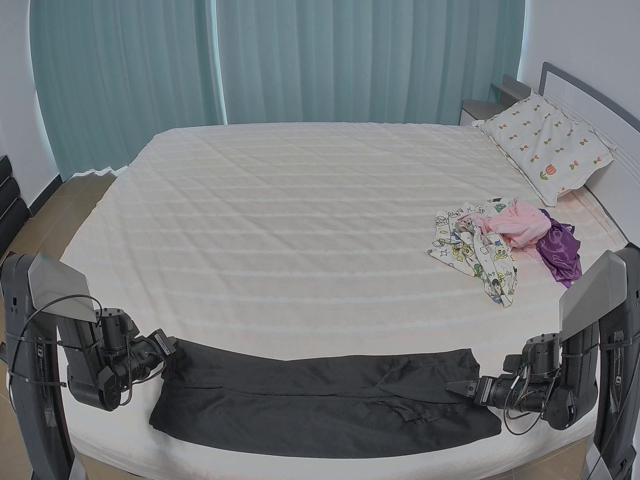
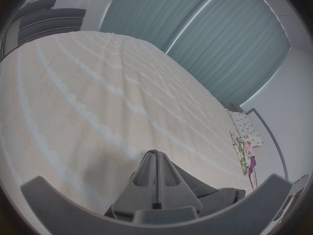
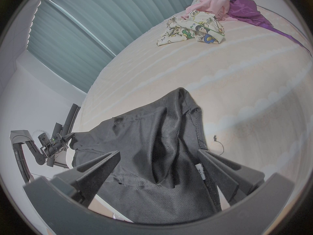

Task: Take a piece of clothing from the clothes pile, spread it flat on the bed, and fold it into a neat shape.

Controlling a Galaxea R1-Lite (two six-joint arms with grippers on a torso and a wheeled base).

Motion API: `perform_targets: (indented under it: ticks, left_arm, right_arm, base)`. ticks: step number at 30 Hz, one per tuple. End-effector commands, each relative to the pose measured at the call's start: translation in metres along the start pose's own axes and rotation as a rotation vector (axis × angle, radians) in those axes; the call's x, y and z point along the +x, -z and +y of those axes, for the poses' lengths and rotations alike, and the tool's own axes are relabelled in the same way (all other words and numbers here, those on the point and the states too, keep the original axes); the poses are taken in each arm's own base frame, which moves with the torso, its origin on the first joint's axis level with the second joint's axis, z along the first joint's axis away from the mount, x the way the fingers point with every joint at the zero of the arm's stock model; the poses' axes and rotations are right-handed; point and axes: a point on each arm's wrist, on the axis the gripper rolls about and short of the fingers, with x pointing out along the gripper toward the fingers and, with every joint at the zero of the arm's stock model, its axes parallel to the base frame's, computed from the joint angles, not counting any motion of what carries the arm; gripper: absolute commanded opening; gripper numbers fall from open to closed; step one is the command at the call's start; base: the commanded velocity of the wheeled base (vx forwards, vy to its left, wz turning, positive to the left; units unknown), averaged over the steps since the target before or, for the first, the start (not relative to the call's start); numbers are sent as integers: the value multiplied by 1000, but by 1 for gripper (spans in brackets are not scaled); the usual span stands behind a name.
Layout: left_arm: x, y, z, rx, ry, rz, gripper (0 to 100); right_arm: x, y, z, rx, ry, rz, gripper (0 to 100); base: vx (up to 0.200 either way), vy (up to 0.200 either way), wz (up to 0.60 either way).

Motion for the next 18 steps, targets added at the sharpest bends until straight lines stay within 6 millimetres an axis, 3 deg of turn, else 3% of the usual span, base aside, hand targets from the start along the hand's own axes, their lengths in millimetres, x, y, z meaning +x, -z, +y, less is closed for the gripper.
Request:
perform_targets:
  ticks: [1,11,12,18]
  left_arm:
    - [1,0,4,-8,-10,0,0]
    - [12,5,10,-3,-17,8,0]
    - [12,4,10,-2,-15,5,100]
    - [15,2,10,-1,-10,-4,100]
  right_arm:
    - [2,2,-1,1,1,5,100]
    - [2,2,-2,5,4,3,100]
    - [1,2,-1,6,3,2,100]
    - [1,-5,-2,10,-2,-31,100]
  base:
    - [0,0,0]
    - [0,0,0]
    - [0,0,0]
    - [0,0,0]
